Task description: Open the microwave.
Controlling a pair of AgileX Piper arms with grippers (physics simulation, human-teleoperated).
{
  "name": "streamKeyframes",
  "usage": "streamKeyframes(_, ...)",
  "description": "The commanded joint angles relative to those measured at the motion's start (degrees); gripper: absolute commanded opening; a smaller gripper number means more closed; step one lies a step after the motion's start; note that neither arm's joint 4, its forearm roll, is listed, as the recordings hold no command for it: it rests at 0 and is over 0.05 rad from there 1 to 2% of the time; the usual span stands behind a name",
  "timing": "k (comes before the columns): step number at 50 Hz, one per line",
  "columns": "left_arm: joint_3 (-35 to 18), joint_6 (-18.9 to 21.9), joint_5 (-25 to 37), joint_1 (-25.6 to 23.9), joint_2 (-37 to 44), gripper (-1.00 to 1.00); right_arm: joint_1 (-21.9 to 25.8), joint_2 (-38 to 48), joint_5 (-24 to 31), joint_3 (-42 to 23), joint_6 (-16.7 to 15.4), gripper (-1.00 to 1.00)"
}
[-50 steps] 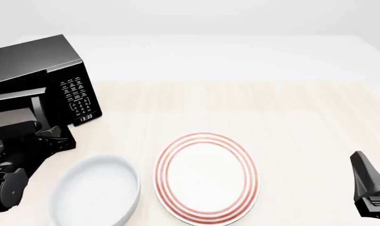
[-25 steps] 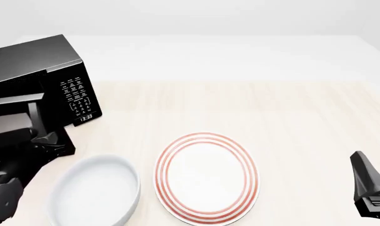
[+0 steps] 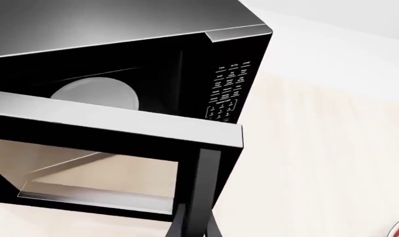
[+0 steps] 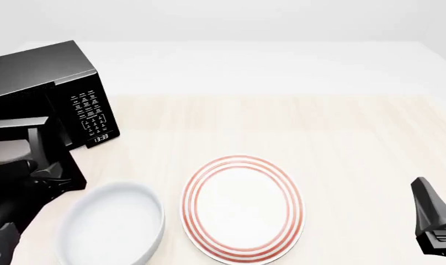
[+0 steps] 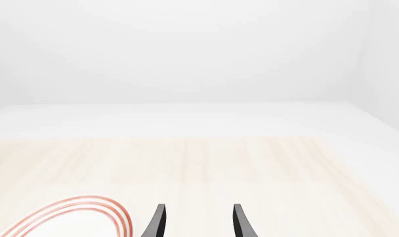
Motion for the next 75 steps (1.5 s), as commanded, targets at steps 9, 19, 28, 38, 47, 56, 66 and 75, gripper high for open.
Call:
streamKeyframes(9,-1.0,-2.3,-1.7,-3.9,-6.8,-1.00,0.0,0.0,0.0,0.0,0.0,1.00)
streamKeyframes(19,0.5,-1.9,-2.5,-3.3,-7.6,-1.00,0.0,0.0,0.0,0.0,0.0,1.00)
streamKeyframes(28,1.1,-1.8,-3.2,-3.1,-7.6,-1.00,0.0,0.0,0.0,0.0,0.0,1.00)
streamKeyframes(38,1.2,-1.9,-3.3,-3.2,-7.5,-1.00,0.0,0.0,0.0,0.0,0.0,1.00)
streamKeyframes(47,1.1,-3.2,-2.9,-3.2,-7.6,-1.00,0.0,0.0,0.0,0.0,0.0,1.00)
streamKeyframes(56,1.0,-2.9,-2.8,-1.8,-7.1,1.00,0.0,0.0,0.0,0.0,0.0,1.00)
streamKeyframes(66,1.0,-2.5,-2.6,0.7,-6.8,1.00,0.0,0.0,0.0,0.0,0.0,1.00)
streamKeyframes(75,1.4,-2.5,-2.4,1.1,-7.2,1.00,0.0,0.0,0.0,0.0,0.0,1.00)
